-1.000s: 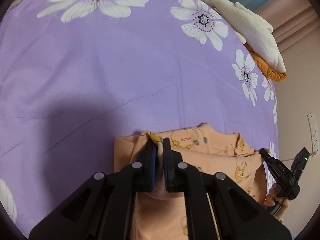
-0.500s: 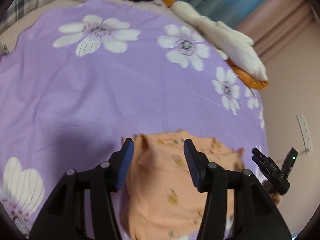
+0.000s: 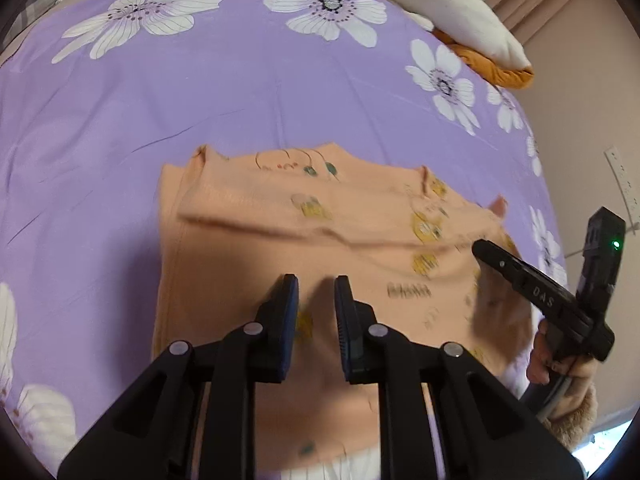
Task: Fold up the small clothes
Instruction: 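Open both tools and release the folded hem onto the shirt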
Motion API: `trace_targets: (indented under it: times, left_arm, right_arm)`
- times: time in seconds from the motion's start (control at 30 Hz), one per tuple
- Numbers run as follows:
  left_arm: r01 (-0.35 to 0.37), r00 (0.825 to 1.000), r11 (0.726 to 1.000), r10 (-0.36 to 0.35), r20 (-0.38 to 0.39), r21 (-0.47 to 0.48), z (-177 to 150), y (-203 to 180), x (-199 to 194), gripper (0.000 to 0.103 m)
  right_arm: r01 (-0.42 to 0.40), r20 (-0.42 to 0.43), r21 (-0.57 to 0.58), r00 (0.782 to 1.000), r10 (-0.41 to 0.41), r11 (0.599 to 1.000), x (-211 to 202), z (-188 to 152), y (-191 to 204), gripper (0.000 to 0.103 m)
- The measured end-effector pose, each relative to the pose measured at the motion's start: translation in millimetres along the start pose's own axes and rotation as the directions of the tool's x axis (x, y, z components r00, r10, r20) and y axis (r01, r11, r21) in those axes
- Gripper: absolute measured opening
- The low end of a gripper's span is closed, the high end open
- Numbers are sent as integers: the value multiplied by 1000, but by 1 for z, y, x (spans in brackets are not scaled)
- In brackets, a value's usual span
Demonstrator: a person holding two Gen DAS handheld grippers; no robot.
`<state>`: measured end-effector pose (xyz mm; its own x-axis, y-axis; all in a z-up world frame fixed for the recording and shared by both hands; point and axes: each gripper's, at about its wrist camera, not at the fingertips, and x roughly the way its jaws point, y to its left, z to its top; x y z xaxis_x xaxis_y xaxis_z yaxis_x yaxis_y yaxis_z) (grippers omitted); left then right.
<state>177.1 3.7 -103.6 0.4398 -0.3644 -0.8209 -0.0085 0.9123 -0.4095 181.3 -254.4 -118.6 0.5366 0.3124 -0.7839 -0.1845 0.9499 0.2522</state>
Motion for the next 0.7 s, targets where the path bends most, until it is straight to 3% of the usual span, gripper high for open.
trace_targets:
  times: [0.27, 0.43, 0.5, 0.6, 0.7]
  left_arm:
    - [-48, 995, 998, 51, 90, -31, 54, 8, 17, 17]
    - [-55, 996, 993, 62, 68, -103, 79, 25, 20, 17]
    - [-34, 996, 993, 44, 84, -109, 78, 27, 9, 26]
    - [-54, 993, 993, 65, 102, -103, 69, 29, -11, 37]
    - [-81, 991, 993, 89, 104, -81, 54, 27, -30, 56]
  right_arm:
    - [33, -3, -11, 999, -33, 999, 39, 39, 7, 25]
    - [20, -2, 20, 1000, -20, 1000, 46, 57, 2, 25]
    - [54, 23, 29, 998, -55, 998, 37, 58, 0, 25]
    - [25, 49, 66, 998, -28, 998, 19, 57, -11, 28]
    - [17, 83, 124, 996, -27, 992, -6, 49, -25, 54]
